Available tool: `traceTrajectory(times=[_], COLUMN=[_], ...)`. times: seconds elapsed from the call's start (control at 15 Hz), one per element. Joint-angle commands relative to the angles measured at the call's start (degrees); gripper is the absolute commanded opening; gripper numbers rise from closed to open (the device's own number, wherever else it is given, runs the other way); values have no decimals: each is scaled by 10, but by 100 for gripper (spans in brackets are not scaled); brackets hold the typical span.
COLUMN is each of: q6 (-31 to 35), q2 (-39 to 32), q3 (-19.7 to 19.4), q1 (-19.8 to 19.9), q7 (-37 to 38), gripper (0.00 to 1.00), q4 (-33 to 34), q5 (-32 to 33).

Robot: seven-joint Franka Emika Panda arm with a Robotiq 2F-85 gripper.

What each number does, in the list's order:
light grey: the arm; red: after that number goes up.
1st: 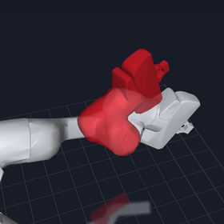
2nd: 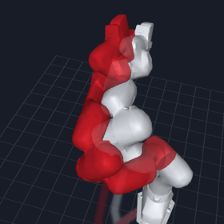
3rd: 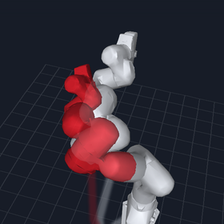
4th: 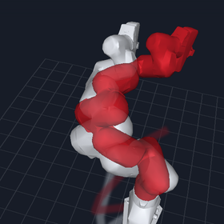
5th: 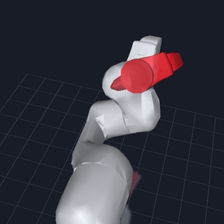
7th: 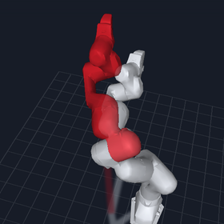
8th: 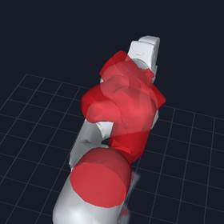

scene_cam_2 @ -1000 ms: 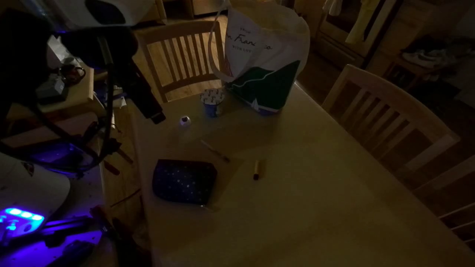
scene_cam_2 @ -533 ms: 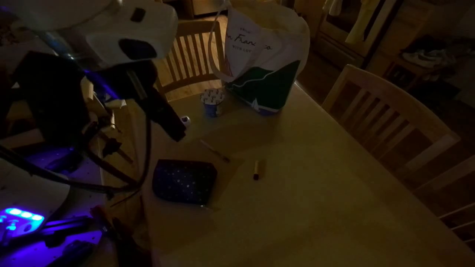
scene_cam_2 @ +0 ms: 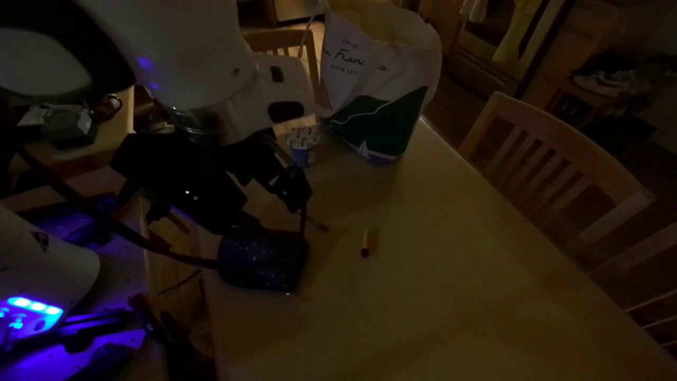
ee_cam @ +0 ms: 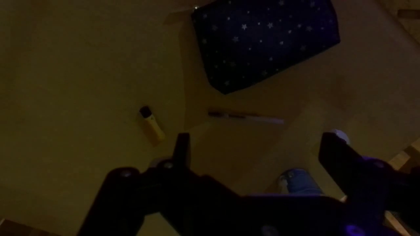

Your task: Put the marker into the bag.

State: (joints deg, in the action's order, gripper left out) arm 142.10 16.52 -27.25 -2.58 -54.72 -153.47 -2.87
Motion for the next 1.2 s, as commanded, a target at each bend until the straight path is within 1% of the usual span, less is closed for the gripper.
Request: traceTrajectory(times=[0.0,0.07,0.2,0.27,0.4,0.53,0.6,0.67,0.73,0.87,0.93,1.0,1.07,1.13], q6=[-43,-74,-103,-114,-139,-155,-163,-138,-143,-145,-114,-72,-43,-14], q2=[-17,-40,-82,-102,-161,-225,-242,-178,-205,-238,-225,-225,-241,-254], q3=[45,48,46,49,61,78,90,104,112,120,119,123,132,144], q1=[39,32,16,17,27,48,61,71,79,87,83,82,90,100], q7=[-13,-38,-111,-147,-217,-289,-325,-251,-274,-291,-273,-272,-285,-323], gripper=[100,100,100,100,100,100,100,100,100,100,100,100,100,100], q4=[18,40,80,98,148,202,216,162,183,205,191,184,191,196], q5=[18,15,-26,-38,-57,-69,-75,-48,-52,-52,-40,-13,-11,-29])
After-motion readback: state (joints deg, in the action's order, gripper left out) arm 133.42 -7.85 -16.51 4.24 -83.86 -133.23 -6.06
